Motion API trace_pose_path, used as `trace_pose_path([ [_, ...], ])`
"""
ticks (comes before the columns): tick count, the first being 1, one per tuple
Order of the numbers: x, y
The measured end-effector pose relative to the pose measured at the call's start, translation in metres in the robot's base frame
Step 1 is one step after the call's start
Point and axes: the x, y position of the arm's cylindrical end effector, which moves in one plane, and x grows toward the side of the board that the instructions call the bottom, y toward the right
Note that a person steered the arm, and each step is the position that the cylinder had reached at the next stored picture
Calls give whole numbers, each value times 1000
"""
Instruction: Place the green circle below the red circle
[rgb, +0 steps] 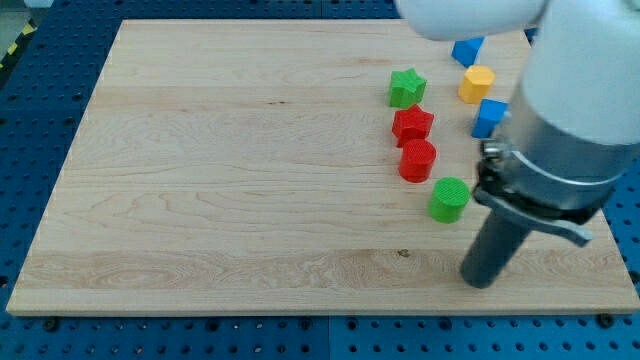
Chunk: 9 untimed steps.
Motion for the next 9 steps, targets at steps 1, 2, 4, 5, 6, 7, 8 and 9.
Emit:
trace_pose_path([
  [1, -20, 23],
  [2, -50, 27],
  [4, -57, 24],
  [5, -58, 23],
  [6, -64, 23],
  [7, -71, 23],
  [8, -71, 23],
  [9, -71, 19],
])
